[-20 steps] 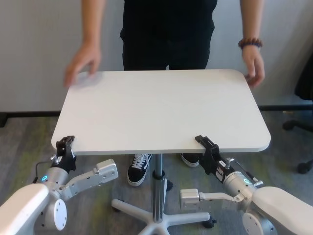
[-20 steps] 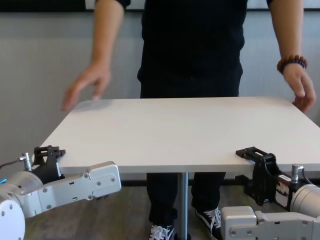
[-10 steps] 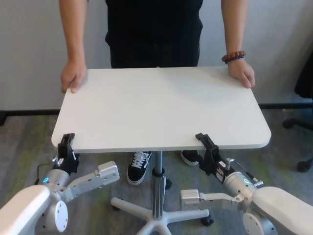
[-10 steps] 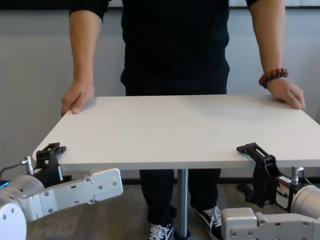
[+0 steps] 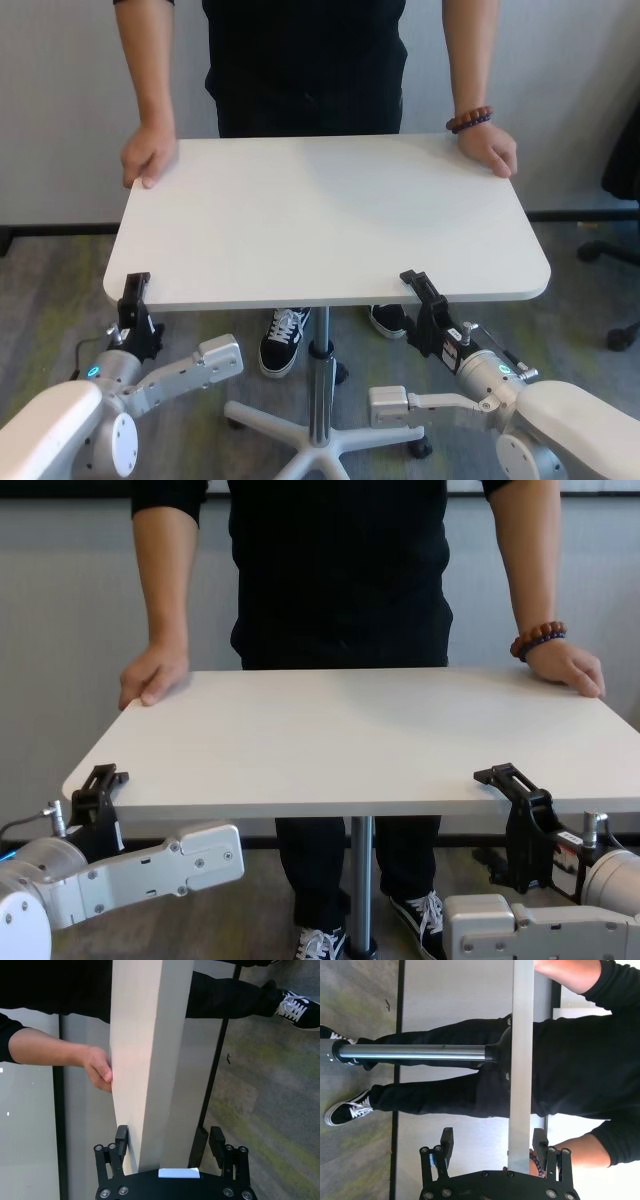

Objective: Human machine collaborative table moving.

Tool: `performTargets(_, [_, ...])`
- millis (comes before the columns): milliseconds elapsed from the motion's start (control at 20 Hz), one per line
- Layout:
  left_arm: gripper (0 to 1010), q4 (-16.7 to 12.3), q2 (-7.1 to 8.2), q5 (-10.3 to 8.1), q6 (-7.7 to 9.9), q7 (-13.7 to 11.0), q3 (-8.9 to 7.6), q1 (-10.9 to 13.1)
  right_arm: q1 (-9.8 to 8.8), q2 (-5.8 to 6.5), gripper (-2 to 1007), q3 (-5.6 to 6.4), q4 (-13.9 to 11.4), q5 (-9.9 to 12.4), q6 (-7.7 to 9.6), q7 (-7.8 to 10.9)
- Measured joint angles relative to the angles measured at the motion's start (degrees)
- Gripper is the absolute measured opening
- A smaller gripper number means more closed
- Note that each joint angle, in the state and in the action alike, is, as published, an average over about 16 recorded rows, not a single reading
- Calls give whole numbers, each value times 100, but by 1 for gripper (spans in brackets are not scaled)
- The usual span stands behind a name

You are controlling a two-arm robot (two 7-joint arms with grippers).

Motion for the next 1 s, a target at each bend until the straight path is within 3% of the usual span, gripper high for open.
performTargets(250, [947,-208,42,13,52,-57,11,86,-72,65,1001,5,-159,1,-12,-3])
performTargets(550, [983,-648,140,49,179,-182,5,286,-221,204,1001,30,-464,19,-41,42])
performTargets(1000, [983,-1614,363,66,372,-378,-133,802,-588,581,1001,125,-1235,102,-204,225])
